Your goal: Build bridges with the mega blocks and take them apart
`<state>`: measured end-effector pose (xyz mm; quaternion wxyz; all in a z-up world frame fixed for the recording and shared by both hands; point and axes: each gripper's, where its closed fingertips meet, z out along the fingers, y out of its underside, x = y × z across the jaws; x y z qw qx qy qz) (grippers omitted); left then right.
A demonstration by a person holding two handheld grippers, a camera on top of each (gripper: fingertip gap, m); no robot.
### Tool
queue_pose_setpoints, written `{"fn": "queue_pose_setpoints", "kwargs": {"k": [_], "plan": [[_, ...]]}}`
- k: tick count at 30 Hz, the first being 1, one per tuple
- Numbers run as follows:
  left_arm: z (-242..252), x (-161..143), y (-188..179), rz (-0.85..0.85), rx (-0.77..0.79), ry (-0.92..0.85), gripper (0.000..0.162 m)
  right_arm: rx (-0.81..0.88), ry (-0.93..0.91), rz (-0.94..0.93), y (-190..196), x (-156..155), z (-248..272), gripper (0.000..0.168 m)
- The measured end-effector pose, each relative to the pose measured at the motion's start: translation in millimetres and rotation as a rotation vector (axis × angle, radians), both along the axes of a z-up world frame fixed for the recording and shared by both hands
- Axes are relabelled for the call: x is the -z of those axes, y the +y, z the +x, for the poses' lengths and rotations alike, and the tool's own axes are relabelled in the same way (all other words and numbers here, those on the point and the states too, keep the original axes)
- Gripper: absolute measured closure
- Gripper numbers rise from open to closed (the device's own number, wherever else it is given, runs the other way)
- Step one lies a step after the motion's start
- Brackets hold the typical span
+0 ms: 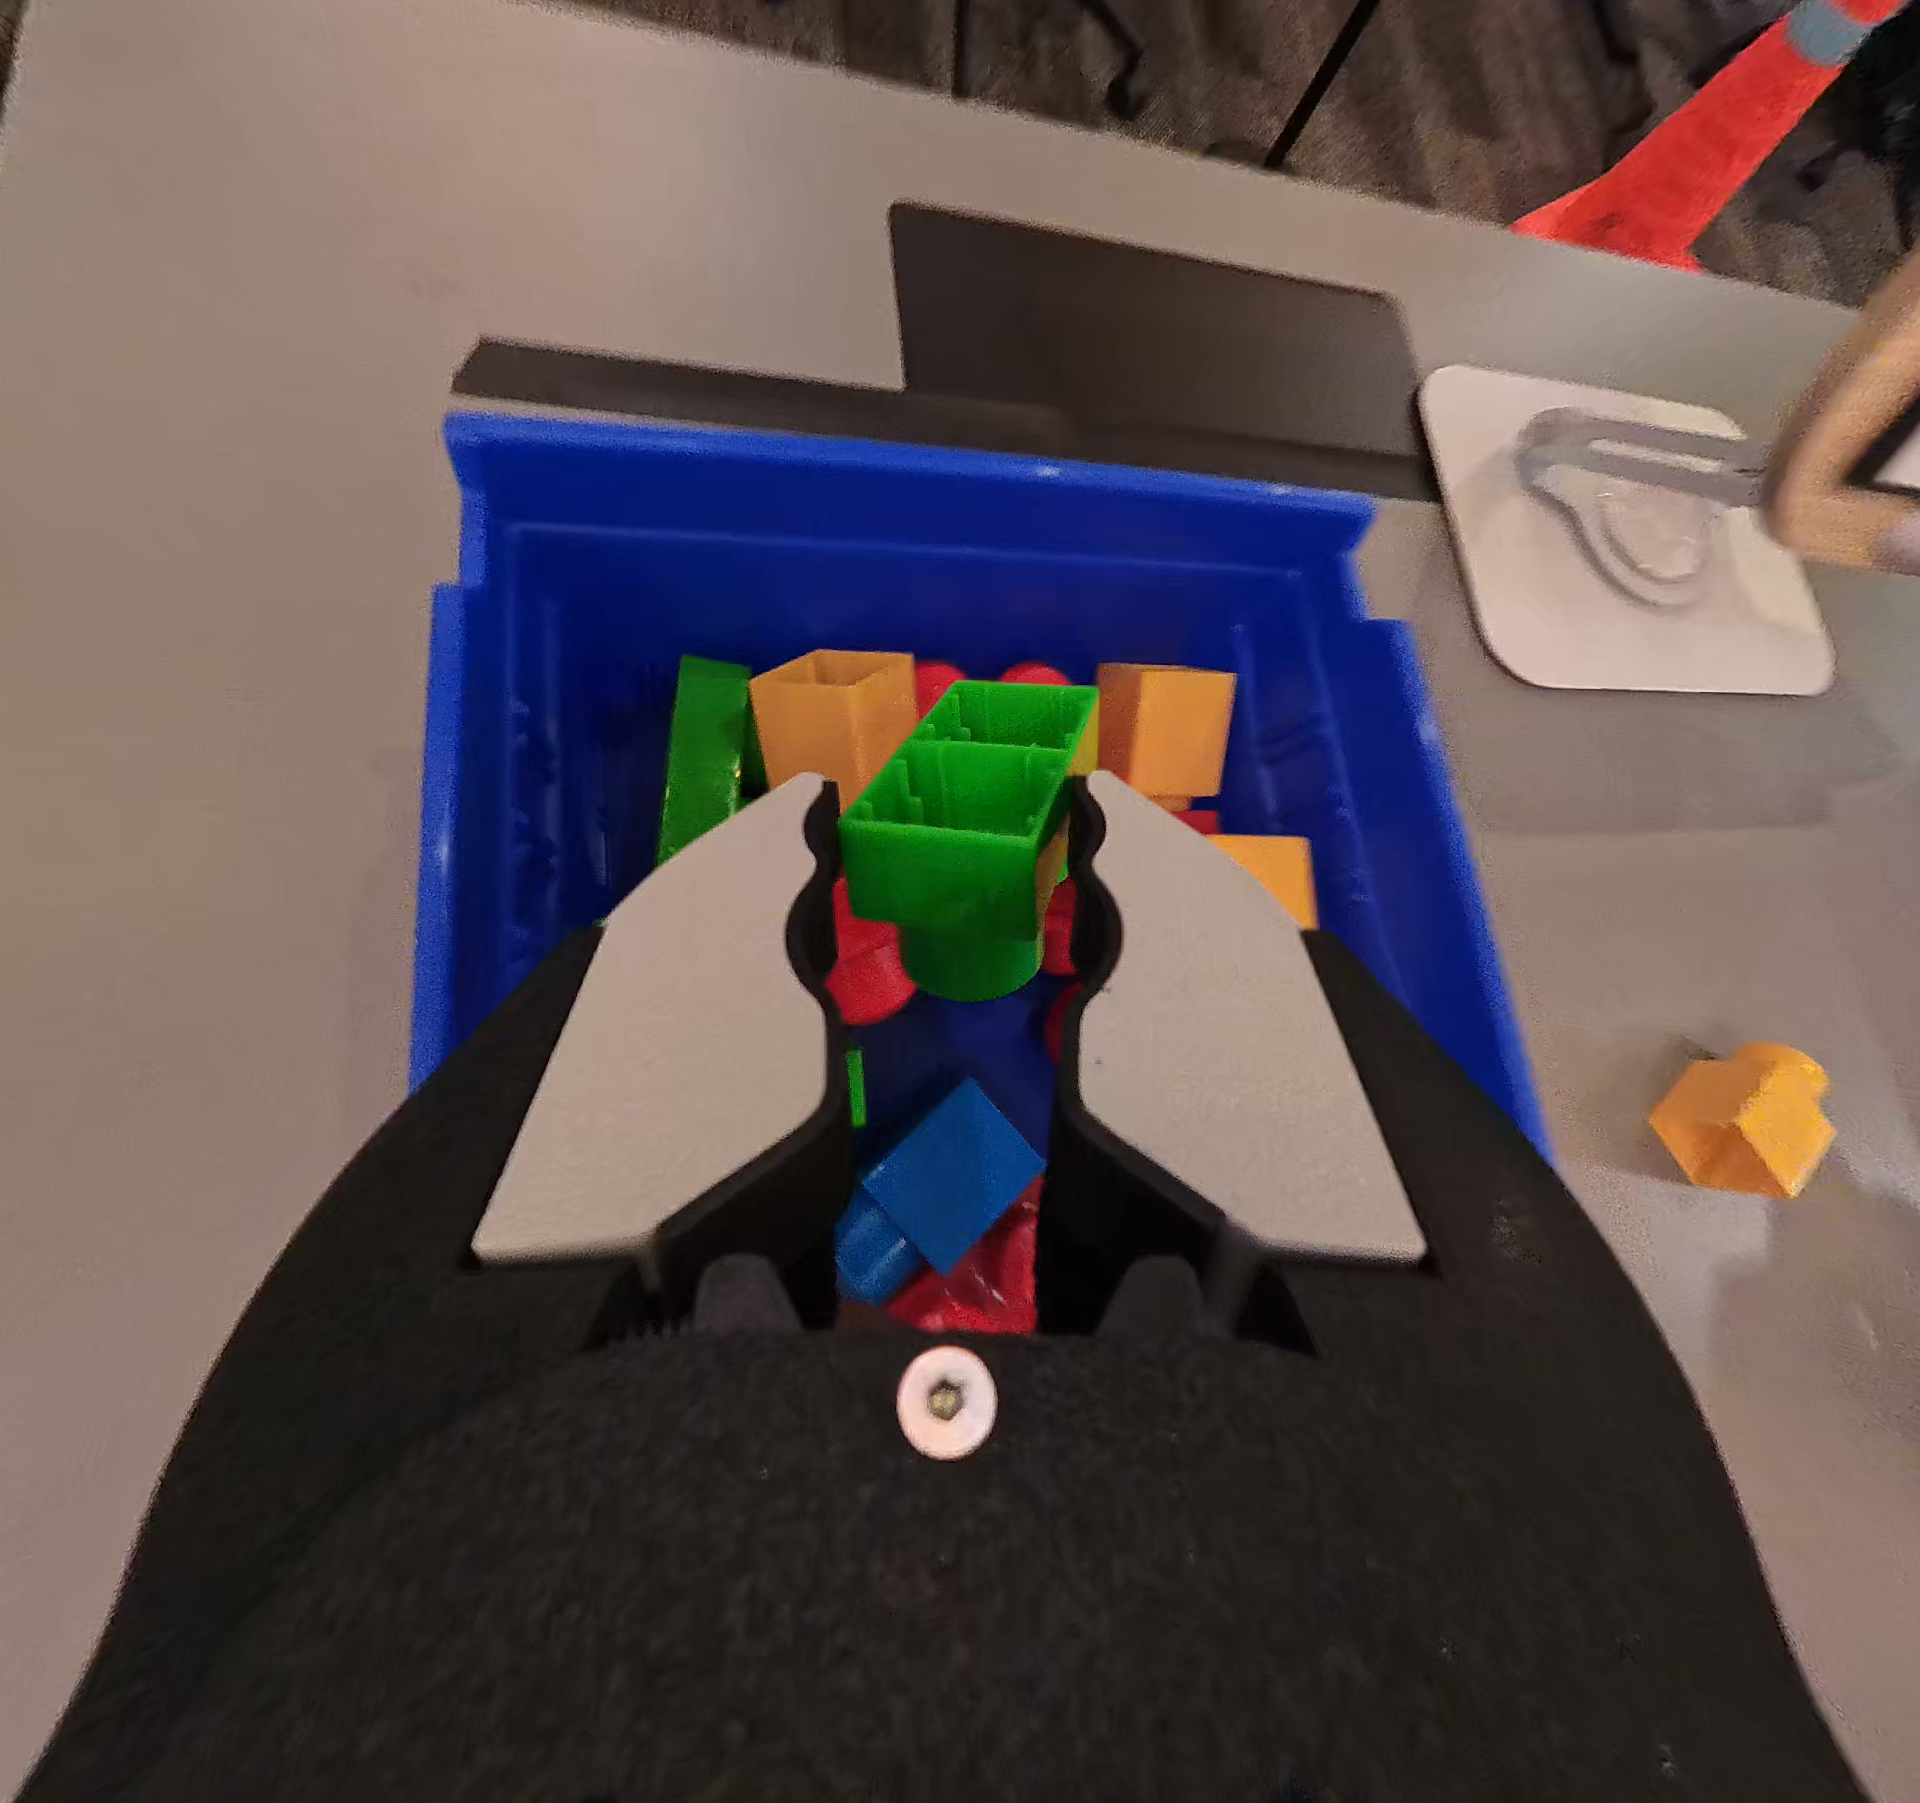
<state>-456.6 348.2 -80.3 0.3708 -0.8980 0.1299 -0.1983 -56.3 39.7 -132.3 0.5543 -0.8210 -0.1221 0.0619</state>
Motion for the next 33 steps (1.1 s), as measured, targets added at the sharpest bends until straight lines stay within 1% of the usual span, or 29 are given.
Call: {"fn": "queue_pose_setpoints", "kwargs": {"k": [3,5,7,9,11,13,16,19,21,24,28,30,33], "plan": [[7,-46,-19,0.121,0.056,-0.034,0.12,0.0,0.0,-0.001,0,0,0,0.108],[24,-85,-44,0.218,0.14,-0.084,0.121,0.001,0.003,0.0,0,0,0,0.108],[50,-115,-75,0.296,0.238,-0.101,0.121,-0.002,0.003,-0.004,0,0,0,0.108],[83,-131,-108,0.345,0.335,-0.077,0.121,-0.002,0.003,-0.007,0,1,0,0.107],[120,-131,-140,0.36,0.439,-0.025,0.121,-0.001,0.002,-0.005,0,1,0,0.107],[160,-116,-169,0.342,0.547,0.039,0.121,-0.001,0.0,-0.004,0,1,0,0.107],[217,-76,-205,0.279,0.693,0.109,0.121,-0.002,0.003,-0.004,0,1,0,0.107],[266,-31,-230,0.2,0.75,0.052,0.122,-0.004,0.006,-0.001,0,0,0,0.108],[293,-4,-233,0.162,0.728,0.016,0.122,-0.005,0.004,0.0,0,0,-1,0.108],[329,22,-228,0.144,0.709,-0.026,0.122,-0.006,0.001,-0.001,0,0,-1,0.108],[358,44,-222,0.087,0.695,-0.104,0.122,-0.006,0.006,0.006,-1,-1,-1,0.107],[364,49,-222,0.102,0.7,-0.142,0.122,-0.009,0.008,0.009,-1,-1,-1,0.107],[364,62,-225,0.147,0.733,-0.11,0.122,-0.009,0.011,0.017,-2,-2,-1,0.108]]}}
